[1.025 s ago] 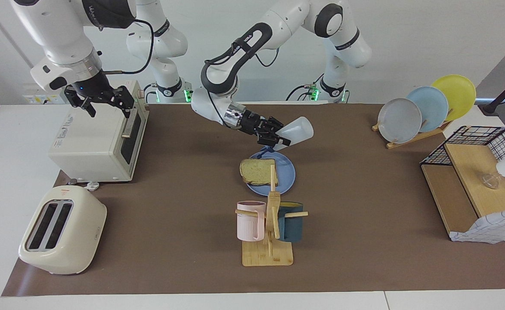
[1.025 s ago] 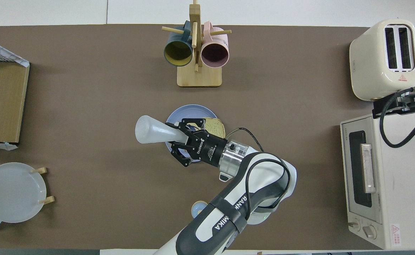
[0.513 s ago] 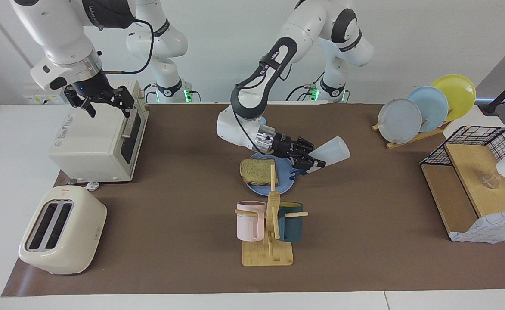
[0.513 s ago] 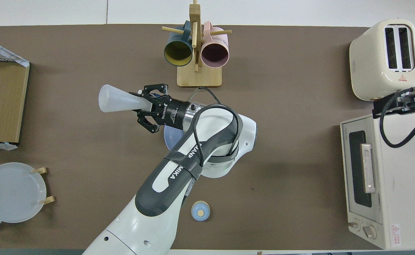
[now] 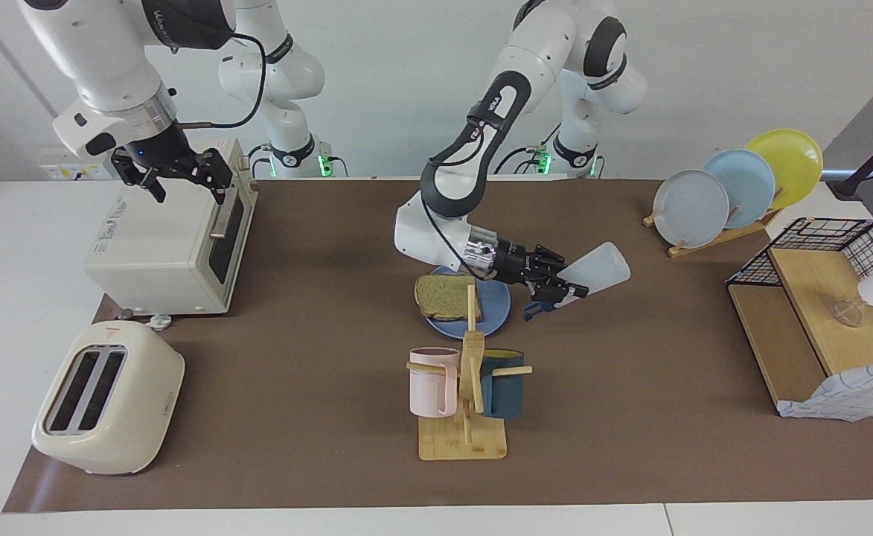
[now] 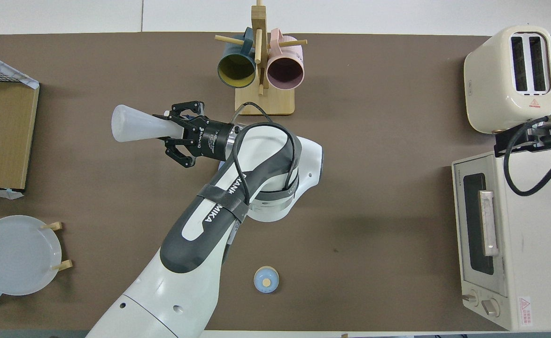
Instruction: Put bread on plate and add seasoning
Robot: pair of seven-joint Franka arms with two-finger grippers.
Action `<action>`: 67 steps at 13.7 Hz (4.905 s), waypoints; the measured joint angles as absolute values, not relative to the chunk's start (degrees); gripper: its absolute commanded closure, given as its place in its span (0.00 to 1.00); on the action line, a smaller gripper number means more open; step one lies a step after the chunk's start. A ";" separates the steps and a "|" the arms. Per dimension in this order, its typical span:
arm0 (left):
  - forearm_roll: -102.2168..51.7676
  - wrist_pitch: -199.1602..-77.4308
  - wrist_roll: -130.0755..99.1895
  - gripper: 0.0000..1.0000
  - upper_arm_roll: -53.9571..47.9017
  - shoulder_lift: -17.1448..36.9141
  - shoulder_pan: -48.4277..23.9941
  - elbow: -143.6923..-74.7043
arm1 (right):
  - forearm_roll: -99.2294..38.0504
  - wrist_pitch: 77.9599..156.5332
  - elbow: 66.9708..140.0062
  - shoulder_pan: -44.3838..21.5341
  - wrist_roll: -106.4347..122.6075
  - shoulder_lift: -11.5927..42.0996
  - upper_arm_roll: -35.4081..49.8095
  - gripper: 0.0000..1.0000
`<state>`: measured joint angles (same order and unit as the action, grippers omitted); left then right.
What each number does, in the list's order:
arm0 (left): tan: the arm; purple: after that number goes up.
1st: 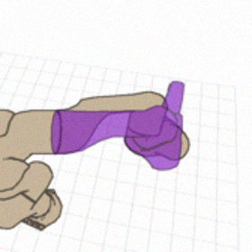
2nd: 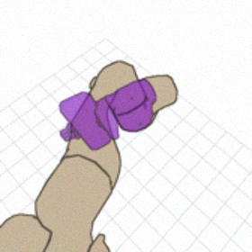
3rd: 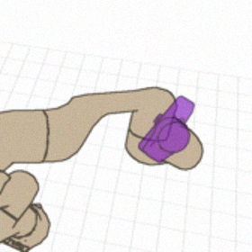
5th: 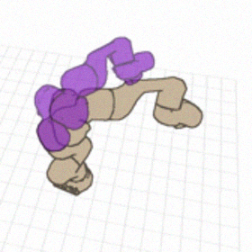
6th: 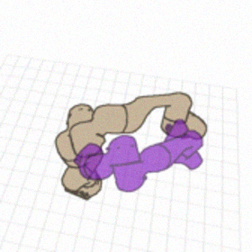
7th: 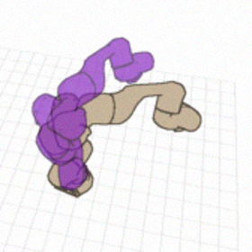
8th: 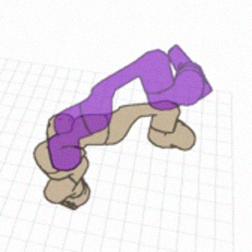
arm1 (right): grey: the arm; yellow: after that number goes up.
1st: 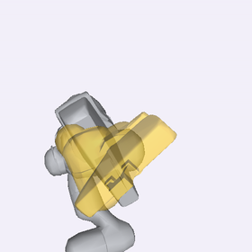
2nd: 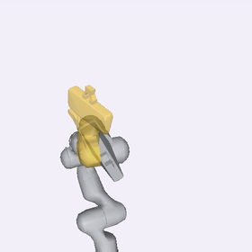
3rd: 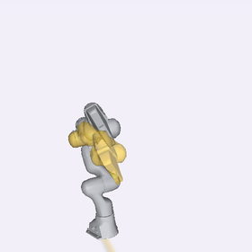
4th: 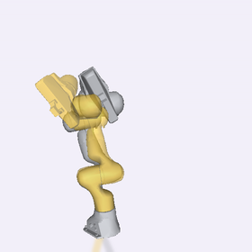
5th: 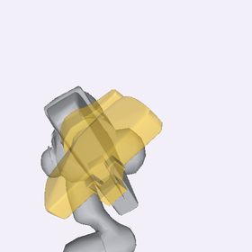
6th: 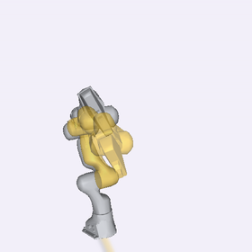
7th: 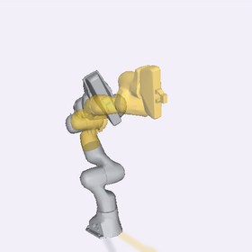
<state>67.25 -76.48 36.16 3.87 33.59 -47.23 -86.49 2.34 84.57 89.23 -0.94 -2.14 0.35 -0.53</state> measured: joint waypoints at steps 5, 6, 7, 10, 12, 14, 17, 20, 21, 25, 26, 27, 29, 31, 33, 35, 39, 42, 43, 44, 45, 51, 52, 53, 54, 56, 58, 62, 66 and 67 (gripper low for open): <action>67.09 -79.41 36.74 1.00 3.85 25.17 -44.52 -91.37 | 2.34 84.57 89.23 -0.94 -2.14 0.35 -0.53 0.00; 66.30 -80.23 37.77 1.00 3.85 23.36 -43.83 -91.47 | 2.34 84.57 89.23 -0.95 -2.14 0.35 -0.53 0.00; 64.75 -81.52 39.31 1.00 3.88 21.01 -42.96 -91.47 | 2.34 84.57 89.23 -1.00 -2.14 0.35 -0.52 0.00; 59.19 -83.36 42.73 1.00 3.91 13.32 -40.46 -91.51 | 2.34 84.57 89.23 -1.13 -2.14 0.35 -0.43 0.00; 54.81 -84.05 43.50 1.00 3.89 9.32 -39.37 -91.56 | 2.34 84.57 89.23 -1.14 -2.14 0.35 -0.40 0.00; 49.71 -85.04 43.50 1.00 3.94 6.04 -38.17 -91.52 | 2.34 84.57 89.23 -1.12 -2.14 0.35 -0.39 0.00; 43.33 -86.09 43.27 1.00 4.09 2.31 -36.54 -91.26 | 2.34 84.57 89.23 -1.08 -2.14 0.35 -0.44 0.00; 34.54 -87.92 42.18 1.00 4.18 0.73 -33.31 -89.74 | 2.34 84.57 89.23 -1.08 -2.14 0.35 -0.45 0.00; 31.65 -89.02 40.70 1.00 4.22 0.54 -31.98 -89.28 | 2.34 84.57 89.23 -1.08 -2.14 0.35 -0.45 0.00; 23.01 -94.67 32.98 1.00 4.31 0.50 -28.41 -88.97 | 2.34 84.57 89.23 -1.08 -2.14 0.35 -0.45 0.00; 21.13 -96.22 30.84 1.00 4.30 0.50 -27.87 -88.97 | 2.34 84.57 89.23 -1.08 -2.14 0.35 -0.45 0.00; 19.42 -97.87 28.51 1.00 4.29 0.53 -27.31 -88.99 | 2.34 84.57 89.23 -1.08 -2.14 0.35 -0.45 0.00; 15.87 -101.59 24.39 1.00 4.29 0.60 -25.94 -89.23 | 2.34 84.57 89.23 -1.08 -2.14 0.35 -0.45 0.00; 11.86 -105.85 20.76 1.00 4.31 0.66 -23.92 -90.07 | 2.34 84.57 89.23 -1.08 -2.14 0.35 -0.45 0.00; 8.38 -110.21 16.82 1.00 4.33 0.68 -21.95 -91.21 | 2.34 84.57 89.23 -1.08 -2.14 0.35 -0.45 0.00; 4.67 -114.51 14.00 1.00 4.32 0.69 -20.15 -92.47 | 2.34 84.57 89.23 -1.08 -2.14 0.35 -0.45 0.00; -1.04 -123.95 10.96 1.00 4.34 0.43 -17.34 -96.67 | 2.34 84.57 89.23 -1.08 -2.14 0.34 -0.45 0.00; -1.45 -131.23 8.81 1.00 4.24 -0.76 -17.04 -101.41 | 2.34 84.57 89.23 -1.08 -2.14 0.35 -0.45 0.00; -1.46 -134.13 7.88 1.00 4.11 -1.27 -17.04 -103.46 | 2.34 84.57 89.23 -1.08 -2.14 0.35 -0.45 0.00; -1.47 -137.34 7.16 1.00 3.92 -1.69 -17.05 -105.61 | 2.34 84.57 89.23 -1.08 -2.14 0.35 -0.45 0.00; -1.47 -140.67 6.60 1.00 3.71 -1.99 -17.07 -107.78 | 2.34 84.57 89.23 -1.08 -2.14 0.35 -0.45 0.00; -1.48 -159.41 5.29 1.00 3.31 -2.03 -17.14 -117.79 | 2.34 84.57 89.23 -1.08 -2.14 0.35 -0.45 0.00; -1.48 -162.42 5.28 1.00 3.29 -1.71 -17.29 -119.16 | 2.34 84.57 89.23 -1.08 -2.14 0.35 -0.45 0.00; -1.48 -165.85 5.27 1.00 3.29 -1.07 -17.61 -120.59 | 2.34 84.57 89.23 -1.08 -2.14 0.35 -0.45 0.00; -1.48 -169.16 5.24 1.00 3.20 -0.12 -17.94 -121.85 | 2.34 84.57 89.25 -1.08 -2.14 0.35 -0.45 0.00; -1.48 -175.76 5.13 1.00 3.13 2.39 -18.75 -123.99 | 2.34 84.57 89.25 -1.08 -2.14 0.35 -0.45 0.00; -1.48 -181.65 5.06 1.00 3.13 5.08 -19.20 -125.54 | 2.34 84.57 89.25 -1.08 -2.14 0.35 -0.45 0.00; -1.48 -194.16 5.06 1.00 3.15 11.17 -19.21 -127.72 | 2.34 84.57 89.25 -1.08 -2.14 0.34 -0.45 0.00; -1.03 -199.37 5.20 1.00 3.13 16.05 -19.21 -128.31 | 2.34 84.57 89.26 -1.08 -2.14 0.35 -0.45 0.00; -0.68 -199.46 5.23 1.00 3.13 16.46 -19.21 -128.28 | 2.34 84.57 89.26 -1.08 -2.14 0.34 -0.45 0.00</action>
